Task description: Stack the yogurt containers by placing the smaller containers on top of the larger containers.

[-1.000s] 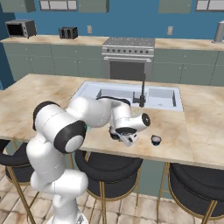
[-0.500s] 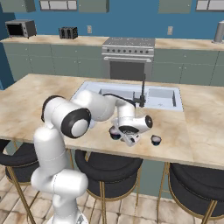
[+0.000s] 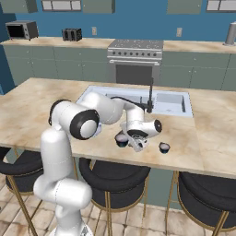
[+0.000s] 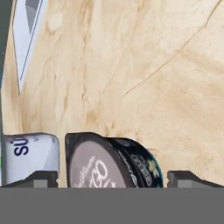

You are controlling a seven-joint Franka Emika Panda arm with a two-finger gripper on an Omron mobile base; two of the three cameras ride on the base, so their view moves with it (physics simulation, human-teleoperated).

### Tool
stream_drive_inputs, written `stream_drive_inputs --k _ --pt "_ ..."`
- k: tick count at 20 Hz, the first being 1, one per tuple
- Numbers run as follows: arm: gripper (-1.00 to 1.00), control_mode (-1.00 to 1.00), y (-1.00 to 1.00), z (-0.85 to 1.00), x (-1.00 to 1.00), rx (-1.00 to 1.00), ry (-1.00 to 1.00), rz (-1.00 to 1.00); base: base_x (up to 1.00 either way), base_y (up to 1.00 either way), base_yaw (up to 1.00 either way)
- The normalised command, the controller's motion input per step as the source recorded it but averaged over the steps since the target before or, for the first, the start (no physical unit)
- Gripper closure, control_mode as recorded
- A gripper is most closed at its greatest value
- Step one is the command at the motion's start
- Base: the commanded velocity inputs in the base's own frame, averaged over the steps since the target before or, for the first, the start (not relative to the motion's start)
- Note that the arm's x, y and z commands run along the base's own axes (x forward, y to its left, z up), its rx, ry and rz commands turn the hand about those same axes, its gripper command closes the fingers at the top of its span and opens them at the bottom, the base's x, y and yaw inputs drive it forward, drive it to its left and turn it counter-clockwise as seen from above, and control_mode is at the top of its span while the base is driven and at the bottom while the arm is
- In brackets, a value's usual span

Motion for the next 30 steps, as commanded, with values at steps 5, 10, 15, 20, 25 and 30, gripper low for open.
stream_drive_inputs --k 5,10,15,20,25,30 --pt "-1.0 -1.0 0.0 -0.17 0.14 0.0 0.0 0.0 0.0 0.0 0.0" --pt "-1.0 -1.0 0.0 -0.17 0.0 0.0 0.0 -0.01 0.0 0.0 0.0" --pt "-1.0 -1.0 0.0 -0.2 0.0 0.0 -0.02 -0.01 0.0 0.0 0.0" --pt "1.0 -1.0 0.08 -0.25 0.0 0.0 -0.02 0.0 0.0 0.0 0.0" --pt "1.0 -1.0 0.11 -0.21 0.0 0.0 0.0 -0.01 0.0 0.0 0.0" --pt "1.0 -1.0 0.0 -0.2 0.0 0.0 -0.02 -0.02 0.0 0.0 0.0"
